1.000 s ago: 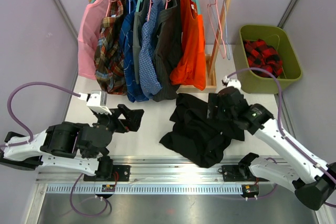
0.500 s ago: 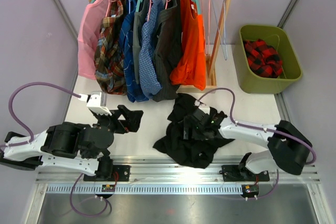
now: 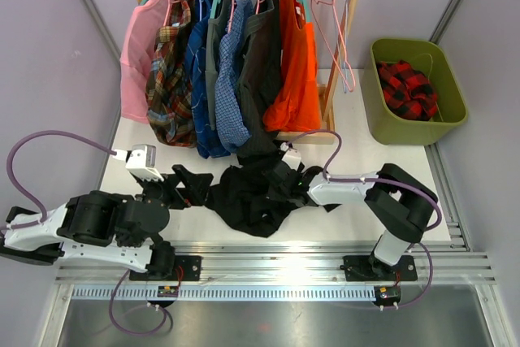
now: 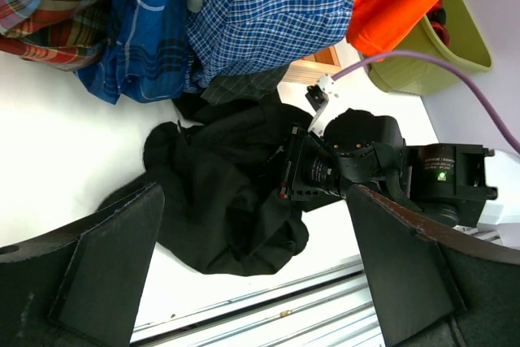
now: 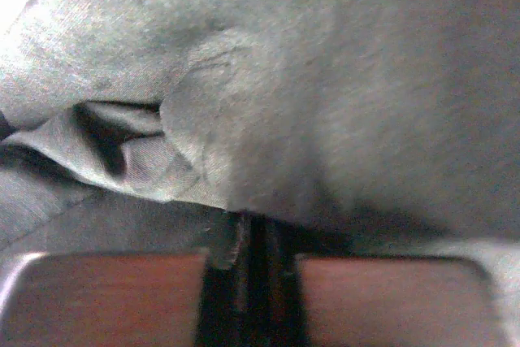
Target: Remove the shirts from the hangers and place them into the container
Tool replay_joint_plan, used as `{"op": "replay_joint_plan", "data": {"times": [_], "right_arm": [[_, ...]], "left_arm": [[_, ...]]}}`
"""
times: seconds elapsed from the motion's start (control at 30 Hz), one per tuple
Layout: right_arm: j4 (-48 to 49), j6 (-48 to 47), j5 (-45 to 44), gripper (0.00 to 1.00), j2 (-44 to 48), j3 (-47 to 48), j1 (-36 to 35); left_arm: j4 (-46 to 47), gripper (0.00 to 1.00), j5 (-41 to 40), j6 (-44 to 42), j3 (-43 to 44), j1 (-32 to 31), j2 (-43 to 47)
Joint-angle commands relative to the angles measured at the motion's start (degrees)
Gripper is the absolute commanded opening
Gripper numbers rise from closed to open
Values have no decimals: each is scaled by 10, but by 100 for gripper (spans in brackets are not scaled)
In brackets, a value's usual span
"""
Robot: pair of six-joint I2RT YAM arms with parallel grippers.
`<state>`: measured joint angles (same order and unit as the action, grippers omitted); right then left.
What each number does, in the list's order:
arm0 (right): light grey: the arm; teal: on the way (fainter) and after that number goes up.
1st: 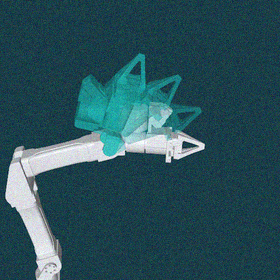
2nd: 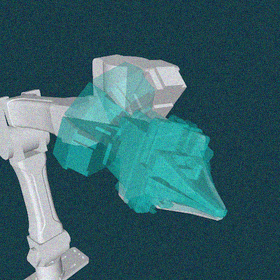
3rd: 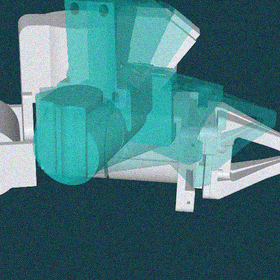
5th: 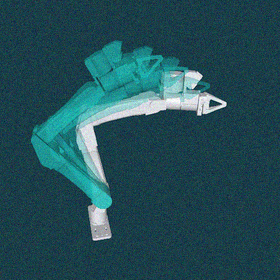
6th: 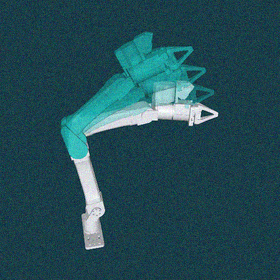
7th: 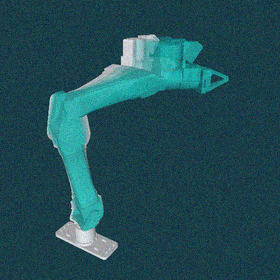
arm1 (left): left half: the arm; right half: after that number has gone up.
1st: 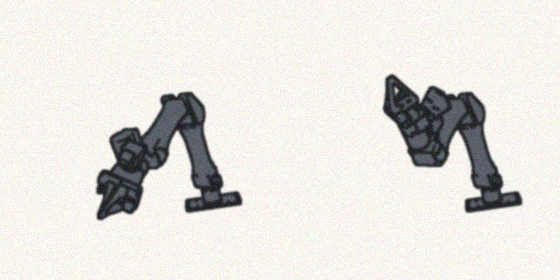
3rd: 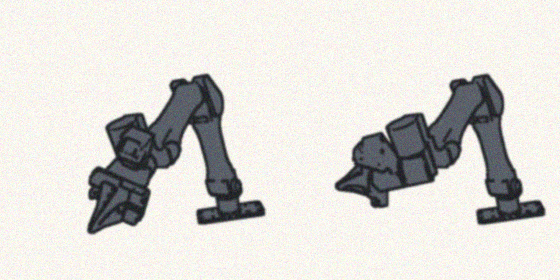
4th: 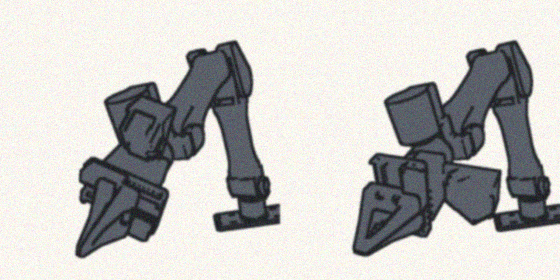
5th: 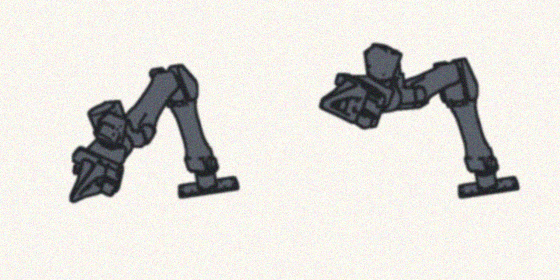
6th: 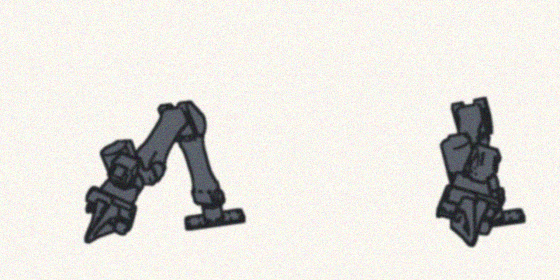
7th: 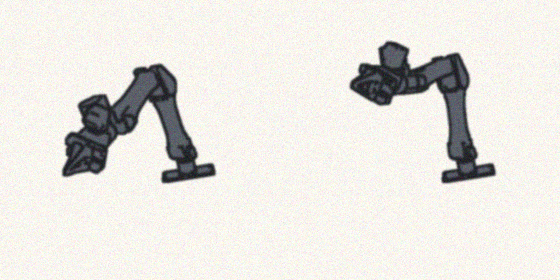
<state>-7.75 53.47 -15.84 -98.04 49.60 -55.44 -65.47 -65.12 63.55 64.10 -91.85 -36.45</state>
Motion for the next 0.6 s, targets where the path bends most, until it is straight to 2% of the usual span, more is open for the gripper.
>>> {"op": "replay_joint_plan", "data": {"times": [0.0,0.13,0.23,0.3,0.43,0.57], "right_arm": [[-64,66,14,0,-91,-80,-6],[-111,85,-26,0,-58,-88,-12],[-167,121,-60,0,20,-102,-15],[-209,149,-105,0,102,-103,-15],[-359,176,-214,0,245,-72,-16],[-458,181,-301,0,370,6,-17]], "left_arm": [[4,99,-18,26,-5,-3,7],[2,99,-19,25,-1,-3,4],[-1,99,-19,27,-1,-3,1],[0,99,-18,27,0,-3,0],[1,99,-14,25,6,-3,-9],[5,99,-15,15,13,-3,-21]]}}
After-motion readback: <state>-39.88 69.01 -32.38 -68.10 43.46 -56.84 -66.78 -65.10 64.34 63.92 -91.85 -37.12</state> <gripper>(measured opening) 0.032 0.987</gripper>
